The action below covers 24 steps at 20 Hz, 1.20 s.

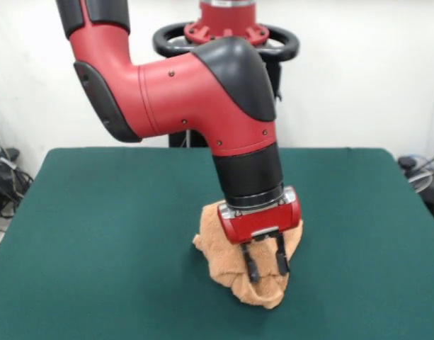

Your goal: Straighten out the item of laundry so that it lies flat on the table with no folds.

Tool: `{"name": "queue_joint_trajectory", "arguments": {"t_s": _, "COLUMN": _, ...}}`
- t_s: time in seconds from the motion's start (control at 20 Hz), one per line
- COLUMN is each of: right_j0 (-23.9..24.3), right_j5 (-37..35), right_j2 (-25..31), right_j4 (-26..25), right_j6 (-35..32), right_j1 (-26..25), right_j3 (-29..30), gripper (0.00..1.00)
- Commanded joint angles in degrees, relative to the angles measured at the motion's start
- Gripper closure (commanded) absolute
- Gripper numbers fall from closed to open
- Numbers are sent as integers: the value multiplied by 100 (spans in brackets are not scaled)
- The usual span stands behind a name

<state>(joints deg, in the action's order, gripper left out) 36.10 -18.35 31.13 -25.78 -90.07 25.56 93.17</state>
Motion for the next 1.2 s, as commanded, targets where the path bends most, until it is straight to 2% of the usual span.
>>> {"name": "queue_joint_trajectory", "arguments": {"t_s": 0.05, "right_j0": -212, "right_j5": -183, "right_j2": -256, "right_j4": -391, "right_j6": -101, "right_j1": 49, "right_j3": 301, "gripper": 100}}
{"name": "queue_joint_trajectory", "arguments": {"t_s": 0.55, "right_j0": -171, "right_j5": -325, "right_j2": -176, "right_j4": -341, "right_j6": 21, "right_j1": -17, "right_j3": 219, "gripper": 100}}
{"name": "queue_joint_trajectory", "arguments": {"t_s": 0.8, "right_j0": -456, "right_j5": -504, "right_j2": -471, "right_j4": -185, "right_j6": -360, "right_j1": 263, "right_j3": 208, "gripper": 100}}
{"name": "queue_joint_trajectory", "arguments": {"t_s": 0.9, "right_j0": -414, "right_j5": -544, "right_j2": -406, "right_j4": -200, "right_j6": -230, "right_j1": 245, "right_j3": 200, "gripper": 100}}
{"name": "queue_joint_trajectory", "arguments": {"t_s": 0.95, "right_j0": -408, "right_j5": -528, "right_j2": -406, "right_j4": -219, "right_j6": -187, "right_j1": 229, "right_j3": 186, "gripper": 0}}
{"name": "queue_joint_trajectory", "arguments": {"t_s": 1.2, "right_j0": -474, "right_j5": -663, "right_j2": -468, "right_j4": -398, "right_j6": 71, "right_j1": 291, "right_j3": 79, "gripper": 0}}
